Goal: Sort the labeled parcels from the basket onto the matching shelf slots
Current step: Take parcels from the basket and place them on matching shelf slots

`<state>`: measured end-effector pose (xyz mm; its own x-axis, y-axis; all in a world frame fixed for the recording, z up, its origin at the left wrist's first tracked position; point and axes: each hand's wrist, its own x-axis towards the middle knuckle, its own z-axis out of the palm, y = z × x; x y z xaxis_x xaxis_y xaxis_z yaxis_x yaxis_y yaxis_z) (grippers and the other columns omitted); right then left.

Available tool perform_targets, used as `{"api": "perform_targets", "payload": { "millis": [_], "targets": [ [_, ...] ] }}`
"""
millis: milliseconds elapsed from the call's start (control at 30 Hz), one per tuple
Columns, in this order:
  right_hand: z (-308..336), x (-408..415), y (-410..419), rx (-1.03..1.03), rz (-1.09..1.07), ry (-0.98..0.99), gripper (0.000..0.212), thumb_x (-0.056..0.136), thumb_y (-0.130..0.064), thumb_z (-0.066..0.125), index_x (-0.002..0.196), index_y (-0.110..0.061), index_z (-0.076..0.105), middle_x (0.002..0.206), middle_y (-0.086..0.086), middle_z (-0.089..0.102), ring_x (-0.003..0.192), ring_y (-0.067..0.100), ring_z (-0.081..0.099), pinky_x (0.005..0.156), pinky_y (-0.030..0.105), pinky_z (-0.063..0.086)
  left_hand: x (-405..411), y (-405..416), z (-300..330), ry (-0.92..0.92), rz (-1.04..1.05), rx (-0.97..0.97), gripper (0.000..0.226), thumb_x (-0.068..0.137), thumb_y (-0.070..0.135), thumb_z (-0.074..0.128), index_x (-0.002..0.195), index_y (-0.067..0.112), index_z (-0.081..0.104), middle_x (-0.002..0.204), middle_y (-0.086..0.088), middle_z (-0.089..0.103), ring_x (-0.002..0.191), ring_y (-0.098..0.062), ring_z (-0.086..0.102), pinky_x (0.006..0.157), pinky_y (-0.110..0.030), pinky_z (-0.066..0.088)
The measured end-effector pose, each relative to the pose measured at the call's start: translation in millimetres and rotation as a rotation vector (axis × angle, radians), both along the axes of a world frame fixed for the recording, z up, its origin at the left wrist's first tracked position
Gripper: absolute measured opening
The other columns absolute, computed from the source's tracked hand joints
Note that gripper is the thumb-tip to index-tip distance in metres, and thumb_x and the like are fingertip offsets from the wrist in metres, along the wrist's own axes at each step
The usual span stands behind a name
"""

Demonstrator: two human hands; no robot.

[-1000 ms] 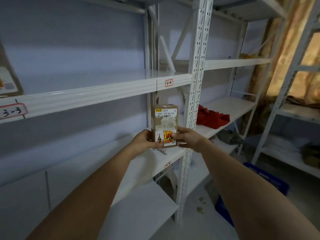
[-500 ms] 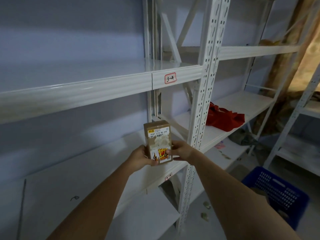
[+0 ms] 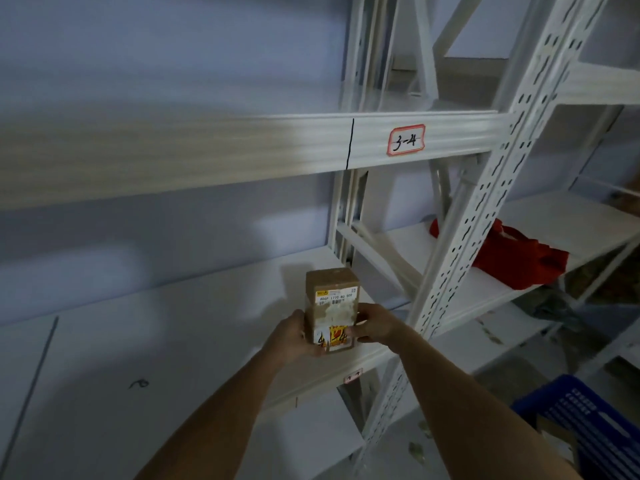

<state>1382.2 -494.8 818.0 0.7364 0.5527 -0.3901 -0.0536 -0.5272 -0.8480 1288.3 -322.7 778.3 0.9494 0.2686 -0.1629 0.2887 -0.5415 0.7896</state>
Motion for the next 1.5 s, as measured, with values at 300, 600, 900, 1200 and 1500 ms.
{"api": "perform_targets", "payload": {
  "millis": [300, 600, 900, 1200, 1500],
  "targets": [
    [-39, 28, 9, -0.020, 0.112, -0.076, 0.042, 0.078, 0.007, 0.068, 0.118, 0.001, 0.058, 0.098, 0.010, 0.063, 0.095, 0.027, 0.058, 0.086, 0.042, 0.050, 4, -14, -35, 0.058, 0.201, 0.040, 0.061, 0.067, 0.025, 0.084, 0.116, 0.010, 0.051, 0.118, -0.004, 0.062, 0.106, -0.021, 0.058, 0.083, -0.029, 0.046],
    [-60, 32, 8, -0.056, 0.237, -0.211, 0.049, 0.077, -0.002, 0.072, 0.123, -0.008, 0.057, 0.118, 0.010, 0.064, 0.110, 0.025, 0.061, 0.095, 0.031, 0.049, 1, -38, -52, 0.098, 0.390, 0.127, 0.059, 0.067, 0.026, 0.081, 0.117, 0.014, 0.051, 0.114, -0.004, 0.065, 0.104, -0.025, 0.061, 0.086, -0.038, 0.052],
    [-64, 32, 7, -0.107, 0.247, -0.314, 0.040, 0.085, -0.005, 0.061, 0.124, -0.011, 0.053, 0.119, 0.007, 0.062, 0.110, 0.022, 0.056, 0.089, 0.022, 0.040, 5, -41, -54, 0.130, 0.410, 0.154, 0.063, 0.067, 0.027, 0.081, 0.122, 0.016, 0.051, 0.116, -0.004, 0.063, 0.106, -0.024, 0.059, 0.088, -0.036, 0.051],
    [-66, 28, 7, -0.189, 0.291, -0.338, 0.041, 0.082, -0.017, 0.069, 0.120, -0.013, 0.054, 0.118, 0.005, 0.063, 0.111, 0.023, 0.057, 0.096, 0.030, 0.045, 5, -42, -54, 0.129, 0.403, 0.020, 0.076, 0.073, 0.013, 0.075, 0.139, 0.018, 0.038, 0.128, -0.007, 0.056, 0.117, -0.027, 0.054, 0.098, -0.041, 0.047],
    [-45, 17, -10, -0.424, 0.435, -0.447, 0.044, 0.082, -0.014, 0.068, 0.122, -0.007, 0.053, 0.118, 0.010, 0.062, 0.109, 0.025, 0.059, 0.096, 0.034, 0.048, -38, -36, -40, 0.268, 0.358, 0.002, 0.111, 0.071, 0.009, 0.080, 0.151, 0.008, 0.003, 0.155, -0.013, 0.022, 0.142, -0.027, 0.026, 0.114, -0.035, 0.028]
  ]
}}
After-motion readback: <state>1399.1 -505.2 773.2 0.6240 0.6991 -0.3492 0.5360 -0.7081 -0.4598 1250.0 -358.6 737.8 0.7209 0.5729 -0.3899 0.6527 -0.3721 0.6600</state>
